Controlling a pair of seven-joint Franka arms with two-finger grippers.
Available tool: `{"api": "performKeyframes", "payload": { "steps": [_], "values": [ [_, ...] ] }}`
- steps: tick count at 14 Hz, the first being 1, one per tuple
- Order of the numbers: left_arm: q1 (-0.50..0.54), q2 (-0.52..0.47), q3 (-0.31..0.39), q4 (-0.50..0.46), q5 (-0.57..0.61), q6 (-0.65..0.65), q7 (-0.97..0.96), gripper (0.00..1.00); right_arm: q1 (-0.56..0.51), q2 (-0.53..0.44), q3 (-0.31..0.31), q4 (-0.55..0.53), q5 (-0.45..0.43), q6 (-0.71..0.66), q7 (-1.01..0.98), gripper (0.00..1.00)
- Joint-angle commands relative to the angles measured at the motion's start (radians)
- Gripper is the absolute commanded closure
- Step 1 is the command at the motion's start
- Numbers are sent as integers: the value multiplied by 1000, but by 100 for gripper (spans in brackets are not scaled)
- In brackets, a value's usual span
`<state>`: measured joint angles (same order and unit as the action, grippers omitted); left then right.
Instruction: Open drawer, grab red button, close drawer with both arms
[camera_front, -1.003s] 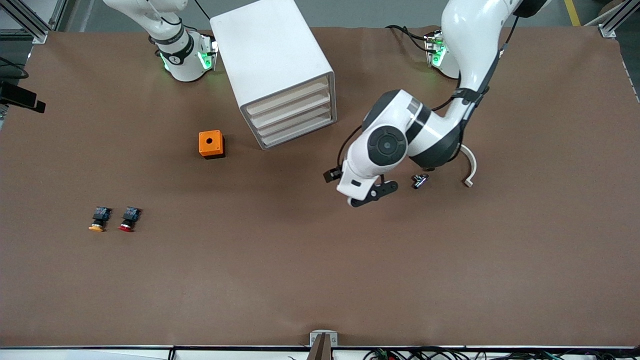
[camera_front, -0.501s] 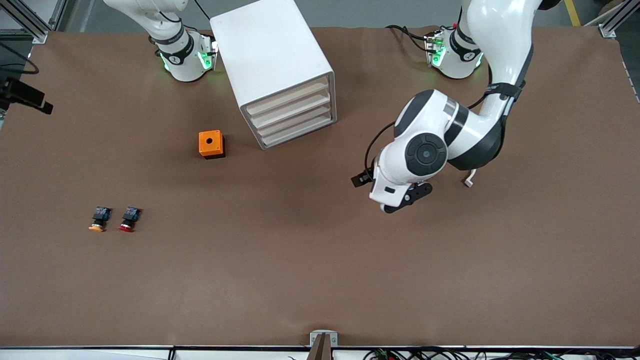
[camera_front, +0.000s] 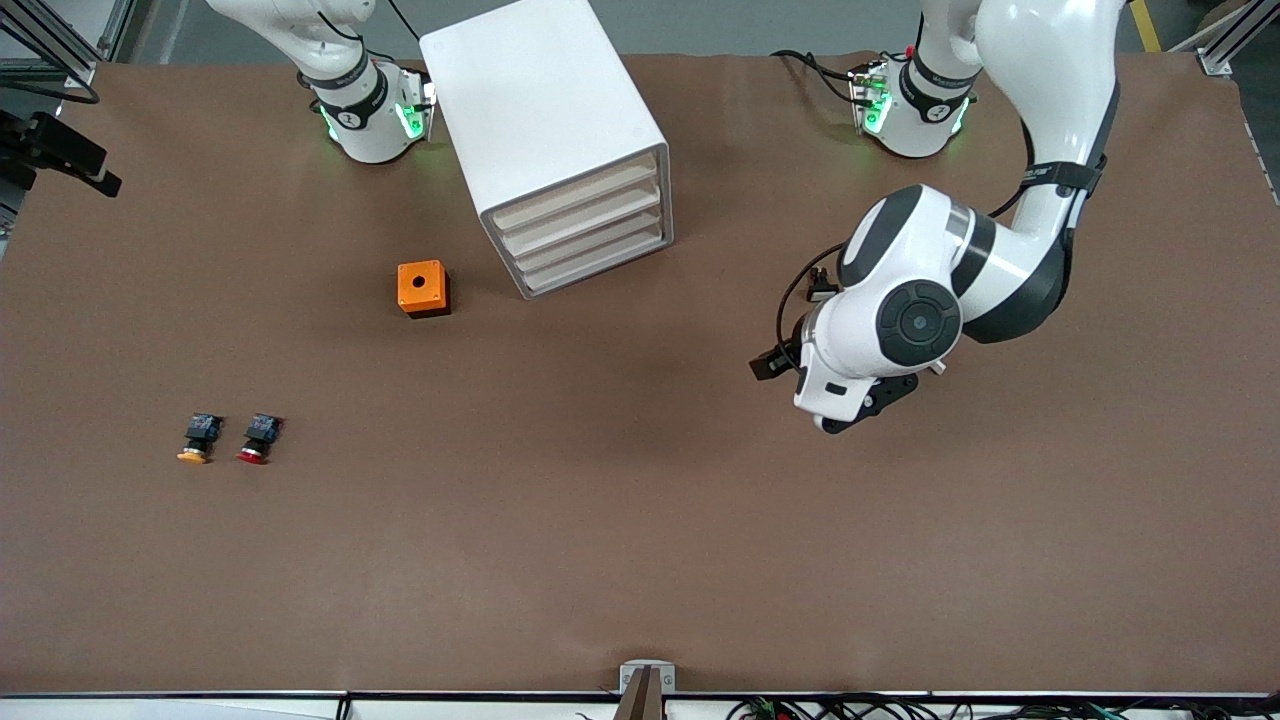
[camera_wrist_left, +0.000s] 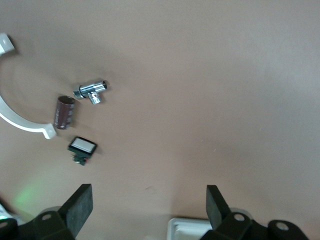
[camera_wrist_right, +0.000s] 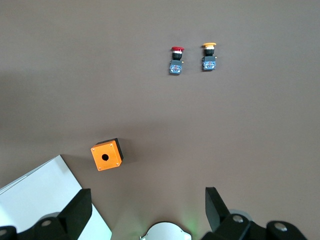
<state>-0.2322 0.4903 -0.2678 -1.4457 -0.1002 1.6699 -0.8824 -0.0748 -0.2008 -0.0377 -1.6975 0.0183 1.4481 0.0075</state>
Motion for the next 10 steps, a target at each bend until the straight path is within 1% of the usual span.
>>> {"api": "performKeyframes", "payload": {
  "steps": [1, 2, 4, 8, 10],
  "values": [
    [85, -100, -28, -48, 19, -93, 198, 0, 3, -9, -2, -13, 6, 26, 6, 0],
    [100, -131, -25, -51, 27, -122, 250, 0, 3, -11, -2, -7, 6, 28, 6, 0],
    [141, -194, -28, -71, 79, -156, 333, 0, 7, -12, 2, 15, 6, 28, -1, 0],
    [267, -323, -28, -149, 89, -156, 517, 0, 30, -11, 7, 19, -8, 51, -14, 0],
    [301, -377, -28, -200, 89, -150, 566, 0, 33, -11, 10, 22, -9, 46, -41, 0]
  ]
}}
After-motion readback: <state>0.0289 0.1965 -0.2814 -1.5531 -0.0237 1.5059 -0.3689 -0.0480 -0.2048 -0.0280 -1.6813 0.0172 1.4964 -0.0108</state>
